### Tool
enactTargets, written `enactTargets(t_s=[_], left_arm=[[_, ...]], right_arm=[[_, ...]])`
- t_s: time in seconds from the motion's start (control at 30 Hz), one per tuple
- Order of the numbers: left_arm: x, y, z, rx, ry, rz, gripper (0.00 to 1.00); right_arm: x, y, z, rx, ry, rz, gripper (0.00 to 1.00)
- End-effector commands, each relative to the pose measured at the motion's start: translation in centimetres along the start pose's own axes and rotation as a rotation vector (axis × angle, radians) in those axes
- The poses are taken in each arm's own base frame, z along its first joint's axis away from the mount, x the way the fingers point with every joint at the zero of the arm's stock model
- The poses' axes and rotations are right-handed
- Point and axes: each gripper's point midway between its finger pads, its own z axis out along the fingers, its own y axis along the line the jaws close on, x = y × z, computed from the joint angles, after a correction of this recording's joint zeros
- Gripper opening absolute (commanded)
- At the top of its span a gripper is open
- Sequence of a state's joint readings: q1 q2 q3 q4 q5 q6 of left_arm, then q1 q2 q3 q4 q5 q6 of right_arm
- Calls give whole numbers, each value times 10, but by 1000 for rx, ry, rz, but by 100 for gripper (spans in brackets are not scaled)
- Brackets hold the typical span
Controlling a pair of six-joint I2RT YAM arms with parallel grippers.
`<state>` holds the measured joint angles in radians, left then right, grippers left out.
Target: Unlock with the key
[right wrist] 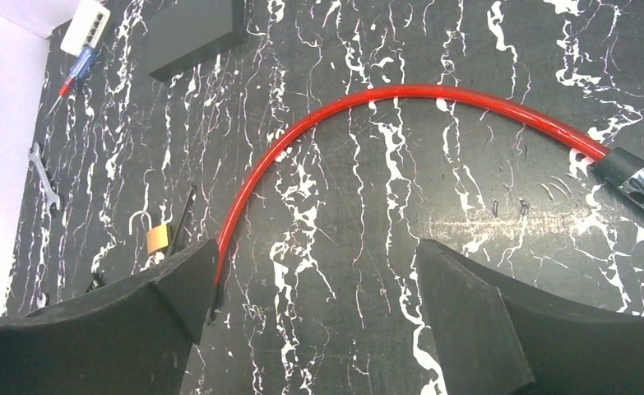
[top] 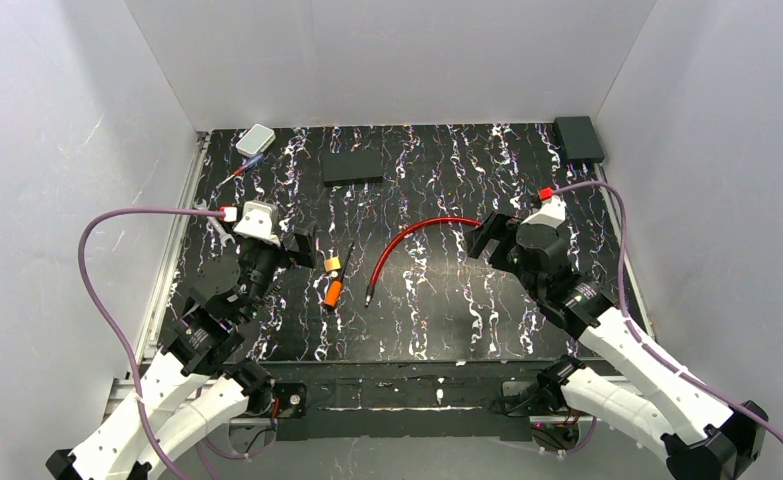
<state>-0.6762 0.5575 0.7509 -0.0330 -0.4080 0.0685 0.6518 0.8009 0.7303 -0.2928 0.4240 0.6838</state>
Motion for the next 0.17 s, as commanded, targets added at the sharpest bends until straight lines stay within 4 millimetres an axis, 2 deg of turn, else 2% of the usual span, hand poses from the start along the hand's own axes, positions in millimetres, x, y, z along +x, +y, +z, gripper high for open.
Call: enactTargets(t_s=[0.0,0.13], left_arm=[[-6,4,0,-14,-15,10,98],[-5,1,1,0,-9,13,98]], right_arm=[[-20,-2,-6,11,-91,40,98],[-22,-7,-11,21,-99,33,98]])
